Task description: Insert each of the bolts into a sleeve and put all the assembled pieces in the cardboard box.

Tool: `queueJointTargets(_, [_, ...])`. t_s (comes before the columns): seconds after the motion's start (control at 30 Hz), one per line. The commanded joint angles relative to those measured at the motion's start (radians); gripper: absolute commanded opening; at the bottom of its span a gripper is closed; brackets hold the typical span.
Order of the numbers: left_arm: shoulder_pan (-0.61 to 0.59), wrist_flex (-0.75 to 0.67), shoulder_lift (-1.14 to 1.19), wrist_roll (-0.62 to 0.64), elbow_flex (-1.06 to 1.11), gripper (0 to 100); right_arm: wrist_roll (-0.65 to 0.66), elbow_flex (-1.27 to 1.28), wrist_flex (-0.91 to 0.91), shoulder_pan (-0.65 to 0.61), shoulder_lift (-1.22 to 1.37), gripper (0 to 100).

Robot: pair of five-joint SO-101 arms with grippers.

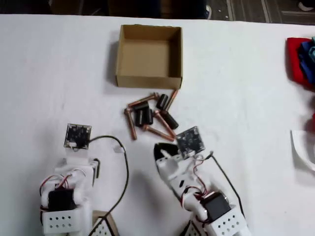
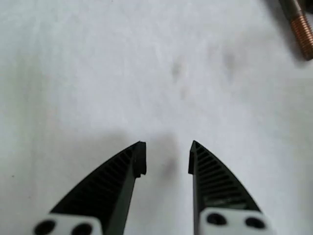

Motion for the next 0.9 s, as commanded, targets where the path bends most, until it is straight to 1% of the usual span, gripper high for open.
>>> queueJointTargets(0.0, [0.005,0.003,-0.002,0.0,0.022,17,0.06,-0.011,-0.073,0.128,-0.004,2.1])
queueJointTargets(0.03, [0.005,0.003,-0.002,0.0,0.022,17,0.12,-0.026,-0.09,0.173,-0.004,2.1])
queueJointTargets(0.1, [0.005,0.003,-0.002,0.0,0.022,17,0.299,-0.092,-0.093,0.265,-0.004,2.1])
queueJointTargets(0.17, [0.005,0.003,-0.002,0.0,0.022,17,0.473,-0.21,-0.047,0.343,-0.004,2.1])
queueJointTargets(0.2, [0.005,0.003,-0.002,0.0,0.022,17,0.531,-0.292,-0.025,0.377,-0.004,2.1])
queueJointTargets(0.27, [0.005,0.003,-0.002,0.0,0.022,17,0.578,-0.482,-0.001,0.44,0.005,2.1])
queueJointTargets(0.4, [0.005,0.003,-0.002,0.0,0.022,17,0.585,-0.881,0.01,0.547,0.021,2.1])
queueJointTargets(0.5, [0.005,0.003,-0.002,0.0,0.022,17,0.582,-1.149,0.07,0.581,0.14,2.1])
queueJointTargets(0.6, [0.005,0.003,-0.002,0.0,0.022,17,0.58,-1.39,0.243,0.578,0.401,2.1])
queueJointTargets(0.67, [0.005,0.003,-0.002,0.0,0.022,17,0.578,-1.551,0.401,0.578,0.602,2.1])
queueJointTargets(0.7, [0.005,0.003,-0.002,0.0,0.022,17,0.562,-1.628,0.489,0.576,0.702,2.1])
queueJointTargets(0.77, [0.005,0.003,-0.002,0.0,0.022,17,0.486,-1.758,0.645,0.573,0.891,2.1])
queueJointTargets(0.87, [0.005,0.003,-0.002,0.0,0.022,17,0.414,-1.904,0.848,0.524,1.139,2.4])
